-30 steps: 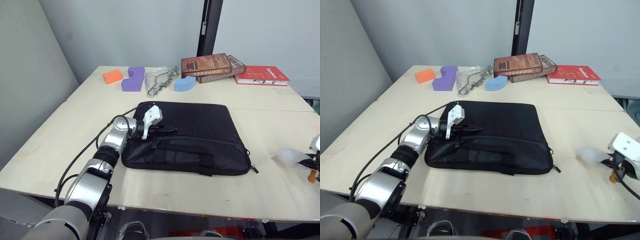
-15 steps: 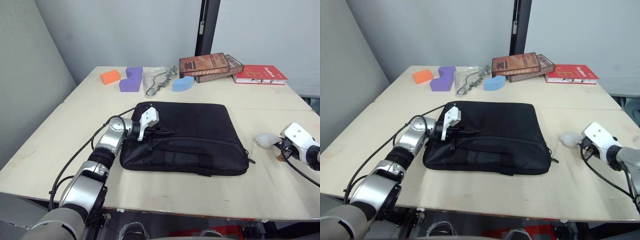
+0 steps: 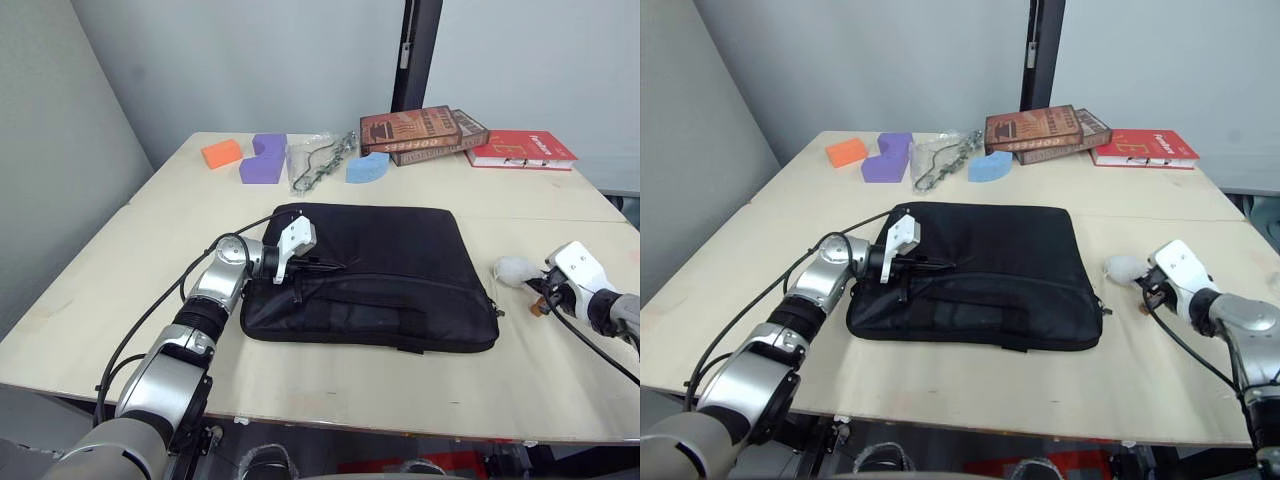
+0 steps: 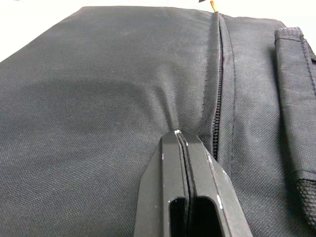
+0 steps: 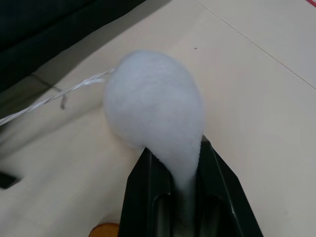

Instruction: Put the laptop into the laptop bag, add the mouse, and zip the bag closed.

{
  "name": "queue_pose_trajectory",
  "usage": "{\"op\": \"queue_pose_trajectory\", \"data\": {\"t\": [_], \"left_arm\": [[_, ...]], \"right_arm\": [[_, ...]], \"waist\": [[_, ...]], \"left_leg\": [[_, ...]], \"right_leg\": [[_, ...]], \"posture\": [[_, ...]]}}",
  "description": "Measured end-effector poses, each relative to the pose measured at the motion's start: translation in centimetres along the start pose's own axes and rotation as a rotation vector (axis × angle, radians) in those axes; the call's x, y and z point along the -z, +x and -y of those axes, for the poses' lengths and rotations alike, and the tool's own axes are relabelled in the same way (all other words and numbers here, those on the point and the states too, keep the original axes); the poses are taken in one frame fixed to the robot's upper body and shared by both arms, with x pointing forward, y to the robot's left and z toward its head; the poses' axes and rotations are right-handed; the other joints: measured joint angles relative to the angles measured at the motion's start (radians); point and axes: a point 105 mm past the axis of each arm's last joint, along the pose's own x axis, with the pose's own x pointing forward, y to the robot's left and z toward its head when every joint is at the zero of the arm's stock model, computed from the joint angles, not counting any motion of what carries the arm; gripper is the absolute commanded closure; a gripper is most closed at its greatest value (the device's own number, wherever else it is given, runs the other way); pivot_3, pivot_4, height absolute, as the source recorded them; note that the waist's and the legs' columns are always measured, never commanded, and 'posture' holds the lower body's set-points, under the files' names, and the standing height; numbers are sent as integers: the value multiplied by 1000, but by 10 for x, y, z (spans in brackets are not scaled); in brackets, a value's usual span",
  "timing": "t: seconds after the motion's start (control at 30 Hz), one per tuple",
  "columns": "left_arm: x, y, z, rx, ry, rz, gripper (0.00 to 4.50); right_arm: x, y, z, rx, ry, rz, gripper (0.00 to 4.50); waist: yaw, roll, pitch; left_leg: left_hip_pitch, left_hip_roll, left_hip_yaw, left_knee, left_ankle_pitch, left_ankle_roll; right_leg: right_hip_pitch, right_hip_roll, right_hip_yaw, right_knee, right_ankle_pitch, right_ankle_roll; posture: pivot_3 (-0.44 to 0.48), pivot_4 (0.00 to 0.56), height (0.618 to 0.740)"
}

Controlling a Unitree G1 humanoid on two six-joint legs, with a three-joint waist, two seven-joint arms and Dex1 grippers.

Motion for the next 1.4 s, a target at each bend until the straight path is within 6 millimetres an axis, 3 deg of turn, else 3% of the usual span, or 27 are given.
{"op": "queue_pose_trajectory", "data": {"t": [0.27,0.33,0.87,1.0,1.23,1.4], "left_arm": [[0,0,0,2,-2,-2,4500],[1,0,0,2,-2,-2,4500],[-1,5,3,1,-27,12,4500],[-6,1,5,-19,-60,39,4500],[-11,-15,15,-30,-89,31,4500],[-18,-38,18,-88,-111,20,2985]], "right_arm": [[-1,-13,-24,-143,34,12,513],[-2,-14,-26,-151,32,13,89],[-18,-45,-3,-192,21,2,89],[-40,-58,-3,-284,-19,-10,89],[-94,-65,-6,-388,-88,43,89],[-102,-63,-11,-424,-93,26,0]], "waist": [[0,0,0],[0,0,0],[15,0,0],[13,0,1],[2,4,6],[-5,4,8]], "left_leg": [[0,0,0,0,0,0],[0,0,0,0,0,0],[-1,-1,0,0,-2,1],[-1,1,1,-1,-2,2],[-5,2,1,0,1,8],[-12,3,1,2,1,9]], "right_leg": [[0,0,0,-1,0,0],[0,0,0,-1,0,0],[0,-1,0,-3,0,0],[0,0,0,-3,0,0],[-6,2,0,-3,-1,0],[-14,3,-1,-1,-2,-2]], "posture": [[0,150,734],[0,150,734],[0,150,734],[0,150,734],[0,150,734],[0,150,734]]}}
